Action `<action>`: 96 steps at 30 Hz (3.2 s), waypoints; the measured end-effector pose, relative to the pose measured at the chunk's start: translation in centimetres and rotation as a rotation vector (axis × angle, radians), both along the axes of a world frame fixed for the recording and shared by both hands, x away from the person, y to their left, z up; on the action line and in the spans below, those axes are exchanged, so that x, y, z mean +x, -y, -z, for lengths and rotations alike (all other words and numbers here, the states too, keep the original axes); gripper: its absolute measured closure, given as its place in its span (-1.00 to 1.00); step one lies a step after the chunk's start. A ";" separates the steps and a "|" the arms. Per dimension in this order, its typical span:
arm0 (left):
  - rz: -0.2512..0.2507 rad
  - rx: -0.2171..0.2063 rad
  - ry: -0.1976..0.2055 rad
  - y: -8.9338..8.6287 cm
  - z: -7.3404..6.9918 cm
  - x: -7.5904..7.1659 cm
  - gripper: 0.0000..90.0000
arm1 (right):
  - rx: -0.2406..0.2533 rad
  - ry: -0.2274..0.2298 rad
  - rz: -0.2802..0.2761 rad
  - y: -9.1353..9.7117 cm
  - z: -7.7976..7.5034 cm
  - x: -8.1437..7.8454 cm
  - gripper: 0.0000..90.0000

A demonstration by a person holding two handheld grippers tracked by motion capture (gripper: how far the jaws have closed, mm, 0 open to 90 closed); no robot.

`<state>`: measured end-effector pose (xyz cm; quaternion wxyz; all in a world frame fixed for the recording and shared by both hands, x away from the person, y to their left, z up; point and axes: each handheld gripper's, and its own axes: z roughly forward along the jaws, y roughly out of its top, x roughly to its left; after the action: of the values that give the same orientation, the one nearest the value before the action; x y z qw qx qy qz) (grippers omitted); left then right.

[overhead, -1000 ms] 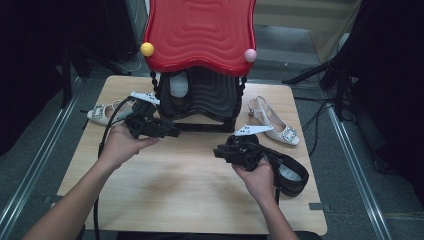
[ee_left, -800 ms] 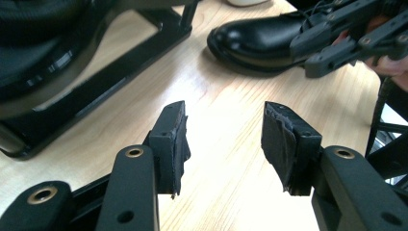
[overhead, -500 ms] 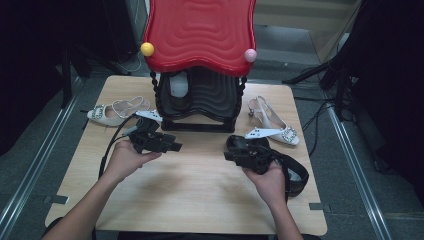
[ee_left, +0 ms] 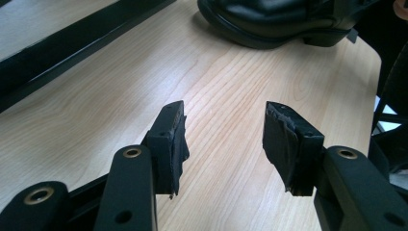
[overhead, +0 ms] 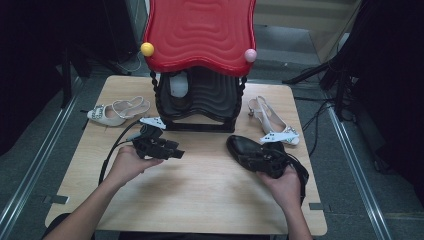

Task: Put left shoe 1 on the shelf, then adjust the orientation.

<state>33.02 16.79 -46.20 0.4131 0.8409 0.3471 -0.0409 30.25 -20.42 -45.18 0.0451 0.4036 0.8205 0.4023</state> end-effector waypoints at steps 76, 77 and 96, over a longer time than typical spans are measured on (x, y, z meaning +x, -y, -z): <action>-0.056 -0.012 -0.015 -1.4 0.7 0.0 0.17 | -0.069 -0.171 0.028 6.0 2.2 0.5 0.85; -0.060 -0.013 -0.012 -1.5 0.7 0.0 0.18 | -0.071 -0.170 0.023 5.8 2.1 0.4 0.85; -0.048 -0.030 -0.011 -1.8 0.7 -0.7 0.55 | -0.055 -0.167 -0.157 -4.5 0.3 1.4 0.85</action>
<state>32.29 18.59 -46.86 0.4244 0.8259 0.3688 -0.0407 31.60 -15.88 -45.50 -0.0439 0.3686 0.8614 0.3468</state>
